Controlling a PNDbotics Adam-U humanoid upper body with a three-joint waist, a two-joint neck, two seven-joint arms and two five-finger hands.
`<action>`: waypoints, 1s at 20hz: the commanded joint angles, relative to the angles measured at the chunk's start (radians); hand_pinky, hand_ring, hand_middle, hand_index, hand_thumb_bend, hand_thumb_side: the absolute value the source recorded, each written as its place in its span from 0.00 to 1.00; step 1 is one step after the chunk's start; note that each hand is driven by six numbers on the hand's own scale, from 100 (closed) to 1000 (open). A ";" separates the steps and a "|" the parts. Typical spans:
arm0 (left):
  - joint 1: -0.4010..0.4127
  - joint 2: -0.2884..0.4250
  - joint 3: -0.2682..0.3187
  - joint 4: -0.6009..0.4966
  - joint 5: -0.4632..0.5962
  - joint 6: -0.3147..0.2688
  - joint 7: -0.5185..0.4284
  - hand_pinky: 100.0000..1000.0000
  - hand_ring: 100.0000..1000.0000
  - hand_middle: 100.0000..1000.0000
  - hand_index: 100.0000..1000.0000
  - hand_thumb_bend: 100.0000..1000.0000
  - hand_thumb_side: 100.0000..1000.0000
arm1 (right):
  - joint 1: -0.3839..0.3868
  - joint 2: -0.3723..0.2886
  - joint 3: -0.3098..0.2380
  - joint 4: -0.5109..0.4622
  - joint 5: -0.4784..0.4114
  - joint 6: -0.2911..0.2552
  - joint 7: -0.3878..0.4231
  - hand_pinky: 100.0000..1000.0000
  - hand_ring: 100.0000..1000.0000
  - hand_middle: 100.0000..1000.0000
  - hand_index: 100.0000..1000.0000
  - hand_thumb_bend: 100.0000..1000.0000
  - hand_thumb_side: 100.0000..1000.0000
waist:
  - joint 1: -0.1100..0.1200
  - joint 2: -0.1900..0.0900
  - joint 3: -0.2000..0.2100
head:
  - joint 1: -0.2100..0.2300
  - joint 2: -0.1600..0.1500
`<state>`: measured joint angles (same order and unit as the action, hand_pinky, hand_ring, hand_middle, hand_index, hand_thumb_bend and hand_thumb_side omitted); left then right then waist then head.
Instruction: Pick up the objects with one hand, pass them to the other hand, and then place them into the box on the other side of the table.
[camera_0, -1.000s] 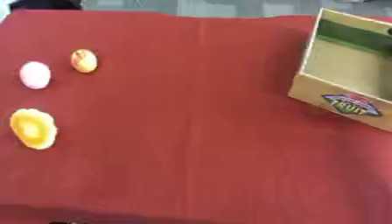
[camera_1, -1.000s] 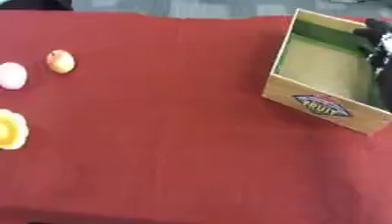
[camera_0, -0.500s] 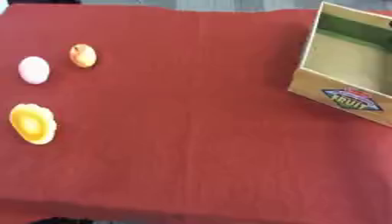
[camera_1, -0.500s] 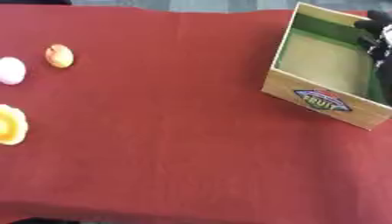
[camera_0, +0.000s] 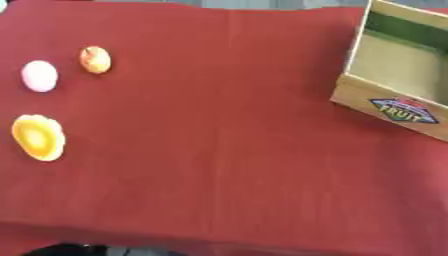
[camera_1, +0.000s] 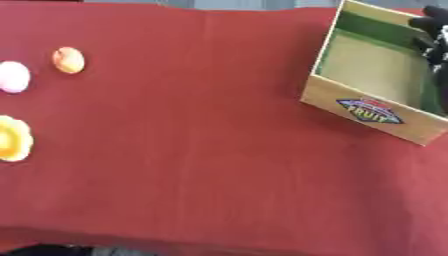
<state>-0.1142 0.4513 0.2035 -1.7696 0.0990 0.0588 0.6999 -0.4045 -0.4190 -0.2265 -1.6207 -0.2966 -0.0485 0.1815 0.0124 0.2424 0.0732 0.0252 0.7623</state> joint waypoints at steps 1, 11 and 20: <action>-0.007 0.106 -0.008 -0.018 -0.017 0.055 -0.039 0.77 0.50 0.62 0.70 0.68 0.47 | -0.013 -0.039 -0.002 -0.021 -0.006 -0.002 0.002 0.97 1.00 0.70 0.81 0.00 0.59 | 0.007 -0.010 0.001 | 0.005 0.001; -0.019 0.489 -0.104 0.026 -0.045 0.284 -0.530 0.82 0.60 0.68 0.78 0.72 0.36 | -0.011 -0.061 0.005 -0.017 -0.004 -0.008 0.006 0.97 1.00 0.70 0.81 0.00 0.58 | 0.023 -0.018 0.010 | 0.024 0.008; -0.022 0.626 -0.177 0.080 -0.016 0.357 -0.951 0.85 0.70 0.72 0.81 0.73 0.27 | -0.012 -0.065 0.010 -0.015 -0.003 -0.008 0.011 0.97 1.00 0.70 0.81 0.00 0.58 | 0.028 -0.022 0.010 | 0.054 0.008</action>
<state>-0.1257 1.0223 0.0213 -1.6881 0.0773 0.4115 -0.2084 -0.4045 -0.4472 -0.2140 -1.6207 -0.2966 -0.0549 0.1882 0.0256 0.2414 0.0818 0.0699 0.7633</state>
